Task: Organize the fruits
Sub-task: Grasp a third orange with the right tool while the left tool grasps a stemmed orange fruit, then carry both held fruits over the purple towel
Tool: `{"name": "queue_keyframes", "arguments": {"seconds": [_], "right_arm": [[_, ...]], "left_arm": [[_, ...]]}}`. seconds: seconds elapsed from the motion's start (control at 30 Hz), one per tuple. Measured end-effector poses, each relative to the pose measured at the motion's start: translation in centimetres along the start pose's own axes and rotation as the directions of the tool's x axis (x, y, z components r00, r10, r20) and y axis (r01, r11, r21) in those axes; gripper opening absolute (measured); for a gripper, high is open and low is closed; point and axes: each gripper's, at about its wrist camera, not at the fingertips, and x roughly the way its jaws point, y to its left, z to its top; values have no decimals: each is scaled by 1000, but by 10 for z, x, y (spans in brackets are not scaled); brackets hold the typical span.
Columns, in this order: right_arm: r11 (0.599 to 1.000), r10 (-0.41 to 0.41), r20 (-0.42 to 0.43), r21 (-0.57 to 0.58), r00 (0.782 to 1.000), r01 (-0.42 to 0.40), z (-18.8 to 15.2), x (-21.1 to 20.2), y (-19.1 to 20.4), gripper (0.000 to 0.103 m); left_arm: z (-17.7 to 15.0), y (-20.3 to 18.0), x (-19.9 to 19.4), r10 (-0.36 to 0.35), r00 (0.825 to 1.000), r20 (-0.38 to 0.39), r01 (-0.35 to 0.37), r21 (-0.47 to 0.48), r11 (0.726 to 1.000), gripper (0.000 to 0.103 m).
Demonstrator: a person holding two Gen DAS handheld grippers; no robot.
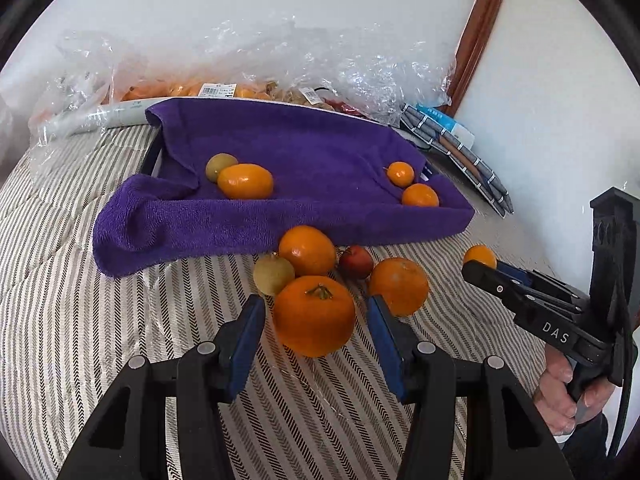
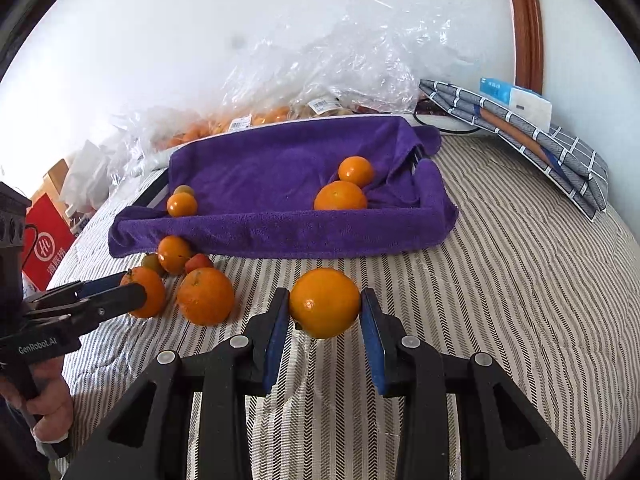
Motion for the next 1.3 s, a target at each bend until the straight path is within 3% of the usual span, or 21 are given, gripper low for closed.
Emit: {"name": "queue_keyframes", "arguments": {"seconds": [0.17,0.23,0.33,0.53,0.7,0.9,1.1,1.3], "right_arm": [[1000,-5,-13,21,1000,5,-1,2,-3,35],[999,5,-3,48,1000,-5,-1,0,-8,35],[997,8,14,75,1000,-9,-2,-3,-13,35],[995,15,43,99,999,-19,-2,-8,-17,35],[993,48,83,105,995,-57,-3,-15,-19,35],[993,50,93,103,994,-60,-3,-17,-19,35],[989,67,108,127,992,-80,-4,-19,-25,35],[993,20,111,109,994,-33,-1,-21,-21,35]], "left_arm": [[1,-3,9,56,998,-38,-56,6,998,49],[1,-2,6,40,999,-26,-40,11,999,42],[1,0,5,32,999,-18,-32,7,999,41],[-1,5,-15,22,995,97,-19,-30,999,41],[0,19,-31,82,977,196,-61,-113,992,41],[3,43,-43,113,966,235,-56,-236,970,41],[4,49,-48,130,958,254,-61,-261,963,41],[5,49,-47,122,959,255,-54,-258,965,41]]}}
